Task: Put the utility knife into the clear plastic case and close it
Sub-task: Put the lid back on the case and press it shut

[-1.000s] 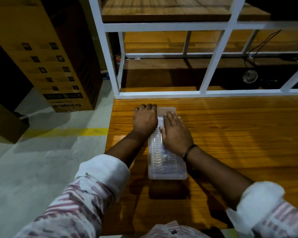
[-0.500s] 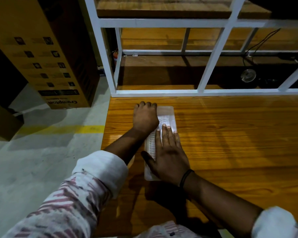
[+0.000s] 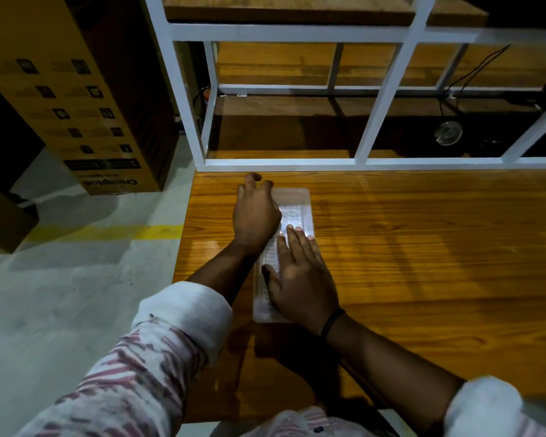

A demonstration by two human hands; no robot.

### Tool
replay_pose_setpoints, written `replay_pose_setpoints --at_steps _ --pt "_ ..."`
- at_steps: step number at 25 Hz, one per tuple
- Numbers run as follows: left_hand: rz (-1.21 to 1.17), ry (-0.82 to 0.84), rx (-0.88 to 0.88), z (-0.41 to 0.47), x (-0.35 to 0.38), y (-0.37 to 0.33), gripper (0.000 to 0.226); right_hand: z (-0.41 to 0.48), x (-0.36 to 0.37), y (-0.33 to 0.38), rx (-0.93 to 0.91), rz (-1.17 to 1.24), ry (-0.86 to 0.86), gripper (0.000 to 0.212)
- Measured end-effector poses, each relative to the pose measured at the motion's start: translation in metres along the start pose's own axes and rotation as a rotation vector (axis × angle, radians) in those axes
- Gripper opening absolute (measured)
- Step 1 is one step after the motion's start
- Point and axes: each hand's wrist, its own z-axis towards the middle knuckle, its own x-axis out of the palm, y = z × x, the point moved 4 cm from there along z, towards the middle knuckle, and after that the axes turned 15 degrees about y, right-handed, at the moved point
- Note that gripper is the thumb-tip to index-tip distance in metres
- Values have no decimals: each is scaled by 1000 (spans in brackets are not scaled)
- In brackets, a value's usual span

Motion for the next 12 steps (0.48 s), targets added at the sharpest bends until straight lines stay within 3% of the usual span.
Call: replay_pose_setpoints --at_steps 5,12 --pt "3 -3 -29 -5 -3 -4 36 -4 -5 -3 -31 162 -167 52" --pt "-19 -23 -85 -7 -8 -4 34 3 -9 -3 1 147 9 59"
